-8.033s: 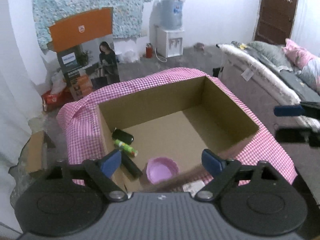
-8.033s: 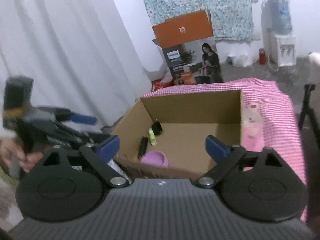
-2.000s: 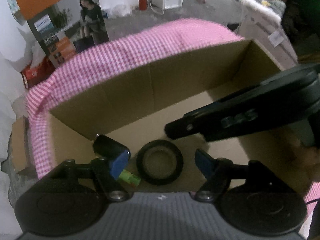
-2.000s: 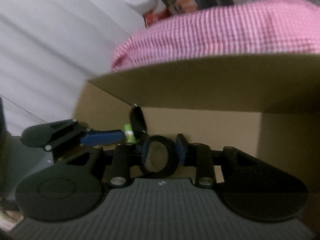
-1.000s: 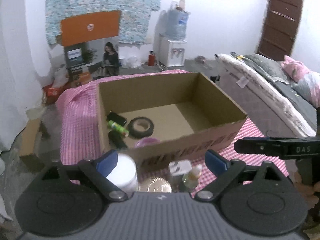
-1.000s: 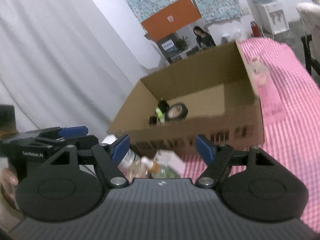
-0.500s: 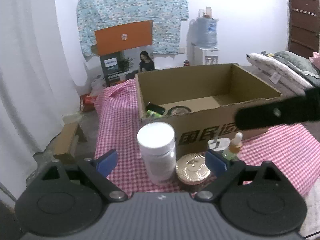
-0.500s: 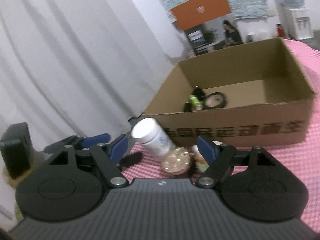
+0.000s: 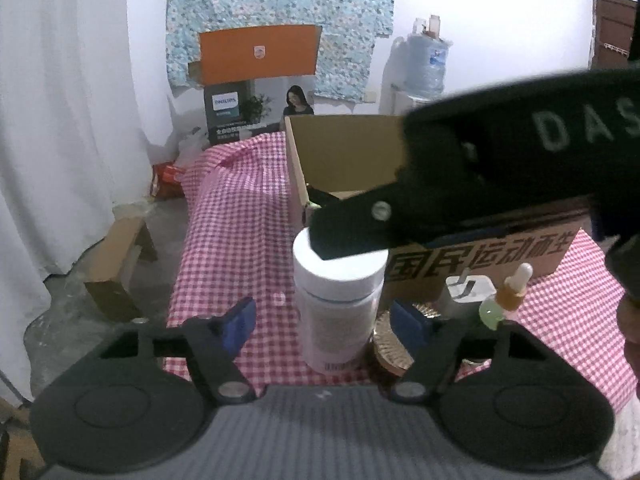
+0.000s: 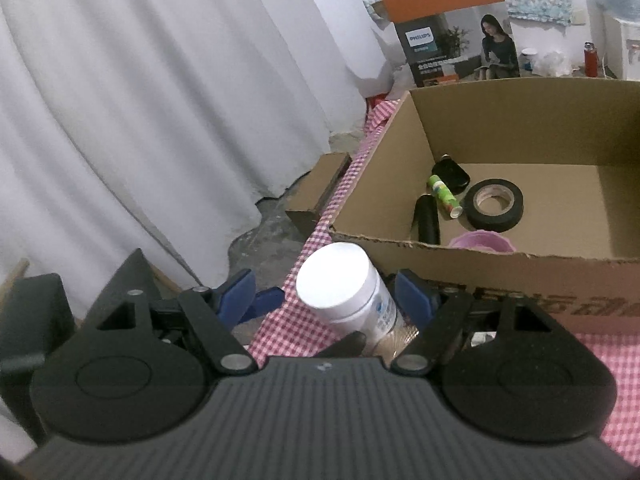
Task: Organize rigid objects
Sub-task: 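Move the right tool to the white pill bottle, then close the right tool around the white pill bottle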
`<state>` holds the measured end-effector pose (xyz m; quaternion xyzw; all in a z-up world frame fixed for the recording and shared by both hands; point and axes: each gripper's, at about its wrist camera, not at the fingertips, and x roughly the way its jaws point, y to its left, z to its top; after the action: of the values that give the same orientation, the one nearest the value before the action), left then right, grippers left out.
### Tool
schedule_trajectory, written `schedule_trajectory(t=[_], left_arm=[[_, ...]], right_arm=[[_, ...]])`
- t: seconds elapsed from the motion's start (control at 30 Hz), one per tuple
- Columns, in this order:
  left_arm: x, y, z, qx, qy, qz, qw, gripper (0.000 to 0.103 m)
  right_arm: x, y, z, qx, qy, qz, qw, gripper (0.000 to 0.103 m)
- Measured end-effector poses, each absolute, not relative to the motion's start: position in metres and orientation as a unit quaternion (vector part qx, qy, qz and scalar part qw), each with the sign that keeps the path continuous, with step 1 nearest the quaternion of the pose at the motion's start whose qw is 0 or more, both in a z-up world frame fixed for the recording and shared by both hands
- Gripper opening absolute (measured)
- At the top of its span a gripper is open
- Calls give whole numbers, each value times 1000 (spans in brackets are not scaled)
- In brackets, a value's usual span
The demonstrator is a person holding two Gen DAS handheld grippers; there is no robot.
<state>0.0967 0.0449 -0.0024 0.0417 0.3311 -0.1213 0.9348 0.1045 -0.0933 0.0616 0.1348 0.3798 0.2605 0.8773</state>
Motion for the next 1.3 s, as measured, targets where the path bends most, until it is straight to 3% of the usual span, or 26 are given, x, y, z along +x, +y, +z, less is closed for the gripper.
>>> schedule_trajectory(t=[0.33,0.47,0.57,1.3], left_arm=[[107,47,-11,26,336,-133,932,63],[108,44,-13,27,337,-134,931,53],[107,42,-12,28,336,-129,932,53],[82,44,16,29,317,-98,943,53]], right_arm=[[118,-79,48,123,403,252,871,73],[122,-79,41,133,413,253,865,65],[124,-78,36,135,417,254,862,58],[99,-76,61,130,383,285,869,58]])
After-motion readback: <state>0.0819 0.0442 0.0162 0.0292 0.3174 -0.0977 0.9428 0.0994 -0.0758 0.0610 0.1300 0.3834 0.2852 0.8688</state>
